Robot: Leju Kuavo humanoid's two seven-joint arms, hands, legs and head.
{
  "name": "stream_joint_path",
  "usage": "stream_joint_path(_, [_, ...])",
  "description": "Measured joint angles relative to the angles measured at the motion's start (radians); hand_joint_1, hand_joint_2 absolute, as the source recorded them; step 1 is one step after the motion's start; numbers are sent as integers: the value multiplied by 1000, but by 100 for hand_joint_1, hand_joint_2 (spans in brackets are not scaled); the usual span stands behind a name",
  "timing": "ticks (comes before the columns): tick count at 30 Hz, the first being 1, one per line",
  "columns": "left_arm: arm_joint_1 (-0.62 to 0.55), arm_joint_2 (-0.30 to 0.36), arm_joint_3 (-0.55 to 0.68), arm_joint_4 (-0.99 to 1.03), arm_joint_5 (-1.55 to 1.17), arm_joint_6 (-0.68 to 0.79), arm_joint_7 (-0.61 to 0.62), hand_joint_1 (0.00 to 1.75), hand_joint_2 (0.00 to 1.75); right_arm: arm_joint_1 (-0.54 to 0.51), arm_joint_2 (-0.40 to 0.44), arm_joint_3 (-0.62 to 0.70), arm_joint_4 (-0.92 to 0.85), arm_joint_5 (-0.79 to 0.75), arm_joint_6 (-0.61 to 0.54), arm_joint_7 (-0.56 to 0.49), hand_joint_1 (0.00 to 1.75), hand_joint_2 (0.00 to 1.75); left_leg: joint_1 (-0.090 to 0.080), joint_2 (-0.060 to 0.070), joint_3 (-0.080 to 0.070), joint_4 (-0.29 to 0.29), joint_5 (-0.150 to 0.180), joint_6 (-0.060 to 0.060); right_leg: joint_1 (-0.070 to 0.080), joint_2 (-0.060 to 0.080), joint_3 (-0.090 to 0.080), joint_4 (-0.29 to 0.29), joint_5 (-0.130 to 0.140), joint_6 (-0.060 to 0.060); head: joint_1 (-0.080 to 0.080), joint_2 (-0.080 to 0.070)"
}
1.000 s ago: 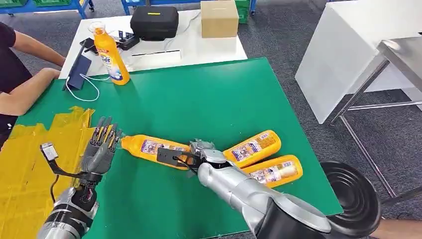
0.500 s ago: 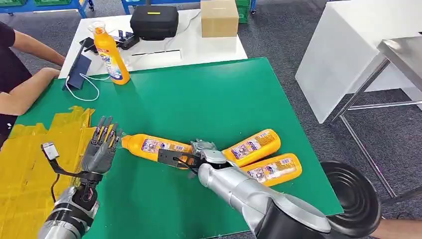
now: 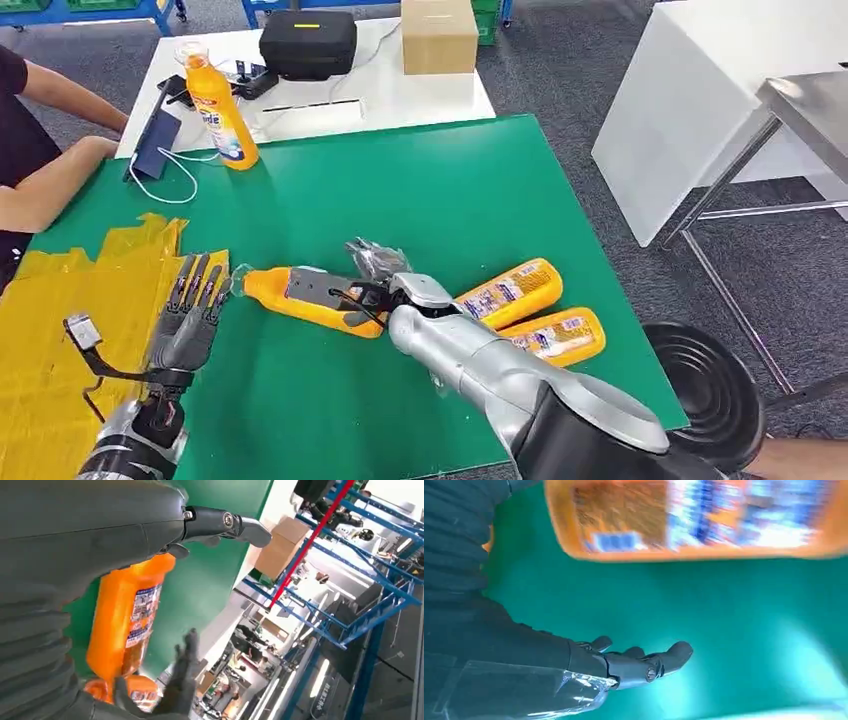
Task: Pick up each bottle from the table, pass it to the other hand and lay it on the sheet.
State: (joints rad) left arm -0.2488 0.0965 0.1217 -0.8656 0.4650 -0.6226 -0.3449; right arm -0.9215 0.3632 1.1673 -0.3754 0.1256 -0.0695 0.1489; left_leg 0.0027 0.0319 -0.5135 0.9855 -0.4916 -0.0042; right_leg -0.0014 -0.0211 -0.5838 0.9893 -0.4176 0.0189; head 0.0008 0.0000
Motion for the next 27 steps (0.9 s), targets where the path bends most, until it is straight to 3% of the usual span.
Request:
stream_joint_path(8, [181,6,101,-172,20,-27,19,0,175,-118,0,-1,-148,-45,50,-54,0,175,0,-1,-1,0,0,0,1,0,-2,0,0,0,0,0])
stream_joint_path(15, [214,2,144,-225,10,-32,33,0,175,-120,0,4,-188,-31,59,-50,0,175,0,-2,-1,0,0,0,0,0,-2,0,0,0,0,0])
stream_joint_path(17, [209,2,145,-226,7,-35,37,0,175,-117,0,11,-191,-31,72,-8,0,175,0,-2,0,0,0,0,0,0,-2,-1,0,0,0,0])
stream_joint_path(19, [182,1,139,-213,-3,-42,44,0,175,-106,0,37,-191,-53,91,80,0,175,0,-3,0,0,0,0,1,-1,-2,-1,0,0,0,0])
stream_joint_path(24, [-14,-5,65,-54,-44,-43,32,0,175,-59,0,131,-191,-119,119,280,0,175,0,-8,0,0,1,0,0,-5,0,-1,0,0,0,0])
stream_joint_path(27, [-113,-16,13,37,-55,-43,23,0,175,-43,0,169,-187,-141,125,331,0,175,0,-5,0,0,1,0,0,-5,0,0,1,1,0,0])
